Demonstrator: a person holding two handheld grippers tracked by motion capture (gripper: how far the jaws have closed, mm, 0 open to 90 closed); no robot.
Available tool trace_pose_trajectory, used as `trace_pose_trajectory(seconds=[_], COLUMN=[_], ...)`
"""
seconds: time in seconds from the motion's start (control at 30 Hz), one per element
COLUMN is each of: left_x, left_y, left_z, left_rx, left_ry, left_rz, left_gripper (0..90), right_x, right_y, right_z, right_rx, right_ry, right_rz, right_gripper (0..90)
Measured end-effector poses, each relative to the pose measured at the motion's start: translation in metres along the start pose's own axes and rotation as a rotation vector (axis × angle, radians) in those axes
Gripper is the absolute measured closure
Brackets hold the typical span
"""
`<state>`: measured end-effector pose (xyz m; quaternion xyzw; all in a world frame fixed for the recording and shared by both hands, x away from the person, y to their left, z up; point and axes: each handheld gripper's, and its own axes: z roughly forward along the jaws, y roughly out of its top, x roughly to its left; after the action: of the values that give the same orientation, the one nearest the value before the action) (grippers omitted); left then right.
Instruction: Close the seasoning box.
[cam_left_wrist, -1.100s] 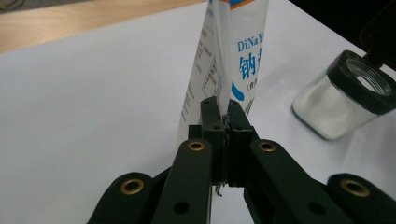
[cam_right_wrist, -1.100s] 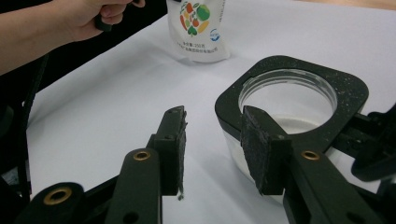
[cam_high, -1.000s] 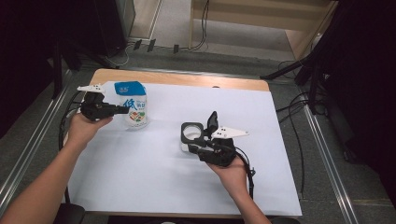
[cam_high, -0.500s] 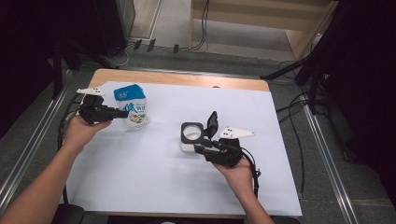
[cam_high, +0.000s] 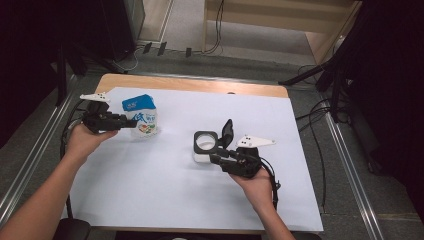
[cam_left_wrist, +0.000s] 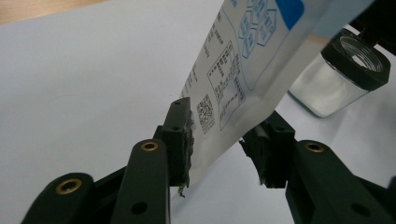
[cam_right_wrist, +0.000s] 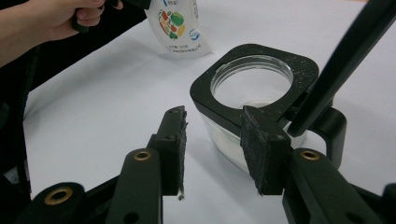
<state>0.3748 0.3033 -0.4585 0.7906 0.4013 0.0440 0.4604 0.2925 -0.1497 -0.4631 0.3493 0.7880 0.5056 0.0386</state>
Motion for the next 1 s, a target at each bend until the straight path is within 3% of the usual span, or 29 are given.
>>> trace_pose_trajectory(seconds=[0.23, 0.5, 0.73, 0.9, 1.0], left_x=[-0.004, -0.012, -0.013, -0.017, -0.021], left_y=[0.001, 0.001, -0.01, -0.021, -0.026], left_z=[-0.005, -0.01, -0.024, -0.032, -0.036], left_rx=[-0.009, 0.015, 0.005, 0.007, 0.021], left_ry=[-0.001, -0.005, -0.005, 0.004, 0.011], left_rz=[0.009, 0.021, -0.013, -0.023, -0.023], left_gripper=[58.8, 53.4, 51.4, 51.2, 51.0], right_x=[-0.002, -0.002, -0.01, -0.02, -0.026], right_y=[0.001, 0.002, -0.001, 0.0, 0.001], right_z=[-0.001, -0.01, -0.025, -0.034, -0.036], right_rx=[-0.002, -0.006, 0.011, 0.005, 0.012], right_ry=[0.001, 0.007, -0.023, -0.033, -0.039], right_rz=[0.007, -0.001, -0.013, 0.01, 0.024], right_gripper=[62.8, 66.9, 78.8, 88.9, 90.0])
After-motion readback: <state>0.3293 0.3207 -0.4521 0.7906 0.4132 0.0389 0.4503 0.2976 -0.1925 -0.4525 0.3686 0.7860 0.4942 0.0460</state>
